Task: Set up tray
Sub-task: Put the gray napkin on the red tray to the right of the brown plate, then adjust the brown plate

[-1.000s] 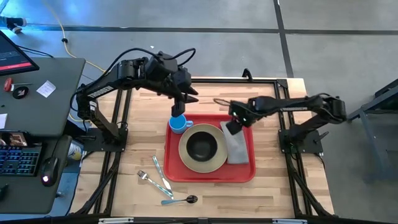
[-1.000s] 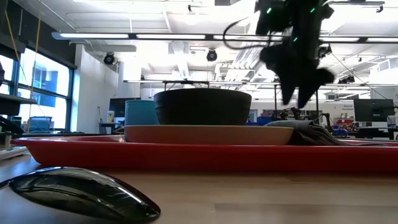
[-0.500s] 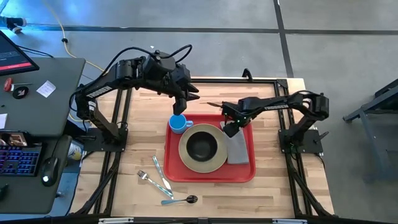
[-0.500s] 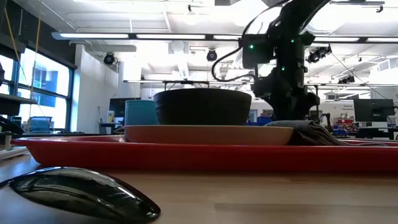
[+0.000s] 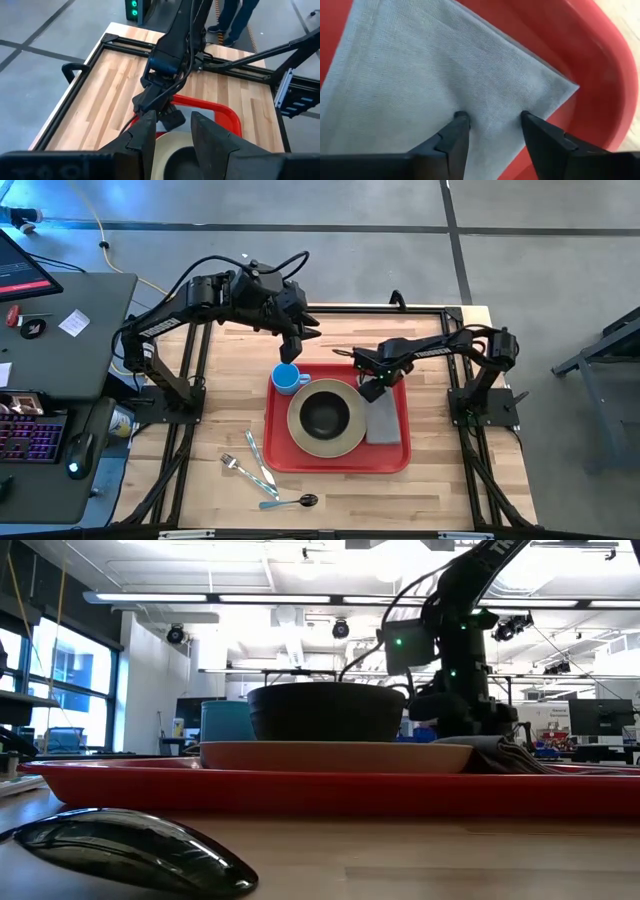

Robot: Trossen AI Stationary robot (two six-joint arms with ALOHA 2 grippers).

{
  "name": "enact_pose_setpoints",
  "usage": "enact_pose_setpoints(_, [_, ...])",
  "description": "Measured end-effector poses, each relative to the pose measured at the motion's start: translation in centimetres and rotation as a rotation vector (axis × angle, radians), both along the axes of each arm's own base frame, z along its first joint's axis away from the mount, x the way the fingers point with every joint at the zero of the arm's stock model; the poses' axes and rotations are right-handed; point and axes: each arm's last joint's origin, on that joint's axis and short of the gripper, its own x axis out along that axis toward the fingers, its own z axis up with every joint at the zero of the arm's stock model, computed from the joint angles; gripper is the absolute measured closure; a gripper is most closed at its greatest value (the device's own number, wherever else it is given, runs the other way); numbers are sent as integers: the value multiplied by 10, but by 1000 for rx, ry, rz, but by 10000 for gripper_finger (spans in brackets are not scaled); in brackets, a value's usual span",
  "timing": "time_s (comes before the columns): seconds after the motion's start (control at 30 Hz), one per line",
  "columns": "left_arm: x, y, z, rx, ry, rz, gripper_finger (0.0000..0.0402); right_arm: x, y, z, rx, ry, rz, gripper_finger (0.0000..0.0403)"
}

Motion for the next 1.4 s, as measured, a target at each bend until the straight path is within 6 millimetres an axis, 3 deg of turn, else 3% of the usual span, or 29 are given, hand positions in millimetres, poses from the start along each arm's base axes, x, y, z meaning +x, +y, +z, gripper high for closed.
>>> enact_pose_setpoints(0.47, [0,1,0,11,2,32,245,-11,5,0,46,111,-28,246])
enact_pose_setpoints(0.73, [0,1,0,10,2,32,245,-13,9,6,121,92,-71,246])
enact_pose_setpoints(1.0, [-1,1,-1,8,20,32,245,-23,9,36,47,18,-93,240])
enact_pose_setpoints(1.23, [-11,0,-2,17,69,35,245,-24,16,72,61,-240,-120,242])
enact_pose_setpoints(1.4, [-12,0,-1,45,71,44,245,-16,18,64,1,-242,-108,257])
